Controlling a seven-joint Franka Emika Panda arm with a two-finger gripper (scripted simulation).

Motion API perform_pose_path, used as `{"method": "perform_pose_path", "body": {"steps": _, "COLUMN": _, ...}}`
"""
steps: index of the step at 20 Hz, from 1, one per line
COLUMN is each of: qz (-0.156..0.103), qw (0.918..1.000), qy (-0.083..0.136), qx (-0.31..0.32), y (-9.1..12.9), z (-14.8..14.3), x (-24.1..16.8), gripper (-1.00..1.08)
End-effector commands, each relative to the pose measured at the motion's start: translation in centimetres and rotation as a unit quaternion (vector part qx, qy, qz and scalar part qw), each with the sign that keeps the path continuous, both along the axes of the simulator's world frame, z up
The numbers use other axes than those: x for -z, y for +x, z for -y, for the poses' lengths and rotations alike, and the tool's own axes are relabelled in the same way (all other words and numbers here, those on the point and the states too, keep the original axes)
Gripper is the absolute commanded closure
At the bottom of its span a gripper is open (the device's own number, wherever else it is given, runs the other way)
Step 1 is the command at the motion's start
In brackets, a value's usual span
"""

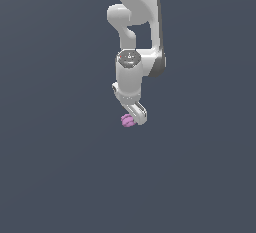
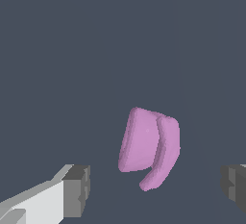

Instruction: Pick up the object and move it to a goal position.

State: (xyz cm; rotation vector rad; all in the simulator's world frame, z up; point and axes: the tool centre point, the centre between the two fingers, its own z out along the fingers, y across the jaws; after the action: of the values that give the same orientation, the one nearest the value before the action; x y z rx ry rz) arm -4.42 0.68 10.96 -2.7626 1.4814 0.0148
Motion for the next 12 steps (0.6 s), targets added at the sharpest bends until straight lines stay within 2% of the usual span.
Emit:
{"method": "perform_pose_path", "body": {"steps": 1, "qz": 0.0, "qw": 0.9995, "qy": -0.001, "qx": 0.033, "y": -0.3, "z": 0.12, "x": 0.33, "gripper": -0.92}}
{"method": "perform_pose_path", "body": {"steps": 12, "qz": 0.002, "qw": 0.9933, "qy": -0.005, "qx": 0.115, "y": -1.11, "z": 0.45, "x": 1.15, "gripper": -0.92}}
